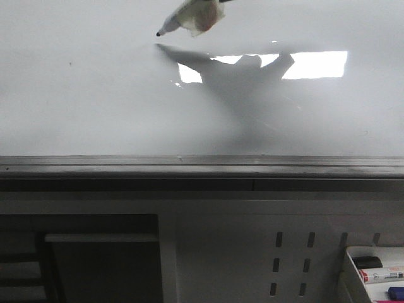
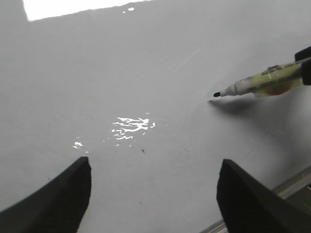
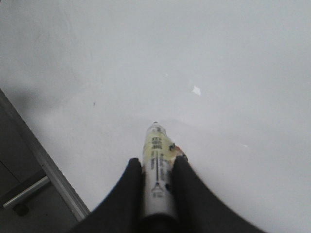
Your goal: Write number 4 on whiteboard
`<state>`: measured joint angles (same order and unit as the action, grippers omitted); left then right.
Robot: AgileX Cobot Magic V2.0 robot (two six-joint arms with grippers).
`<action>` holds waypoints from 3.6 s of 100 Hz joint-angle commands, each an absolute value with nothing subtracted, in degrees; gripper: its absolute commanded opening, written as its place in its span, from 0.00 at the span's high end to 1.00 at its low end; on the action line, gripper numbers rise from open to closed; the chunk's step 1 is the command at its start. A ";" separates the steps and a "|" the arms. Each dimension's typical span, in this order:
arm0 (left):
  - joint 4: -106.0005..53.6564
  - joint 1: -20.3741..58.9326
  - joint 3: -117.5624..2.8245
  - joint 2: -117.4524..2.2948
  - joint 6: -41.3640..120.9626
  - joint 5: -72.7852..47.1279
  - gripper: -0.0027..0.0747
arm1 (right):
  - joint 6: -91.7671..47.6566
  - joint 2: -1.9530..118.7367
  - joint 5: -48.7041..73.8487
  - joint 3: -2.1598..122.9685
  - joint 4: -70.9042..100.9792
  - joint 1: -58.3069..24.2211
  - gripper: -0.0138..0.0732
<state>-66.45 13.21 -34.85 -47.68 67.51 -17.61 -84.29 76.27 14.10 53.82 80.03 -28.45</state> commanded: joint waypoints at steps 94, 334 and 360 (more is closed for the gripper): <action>-68.41 13.11 -36.33 -47.28 66.97 -14.44 0.33 | -82.53 65.38 6.06 44.52 83.64 -32.09 0.89; -68.99 38.14 -39.17 -57.66 80.98 -25.41 0.69 | -55.03 65.06 44.26 55.35 56.19 -30.29 0.89; -68.99 38.14 -39.17 -57.71 81.74 -25.52 0.70 | -55.03 65.12 44.37 55.35 56.19 -30.29 0.89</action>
<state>-66.62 37.70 -37.21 -58.13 81.48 -26.41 -55.01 66.39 44.80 53.41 53.93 -30.71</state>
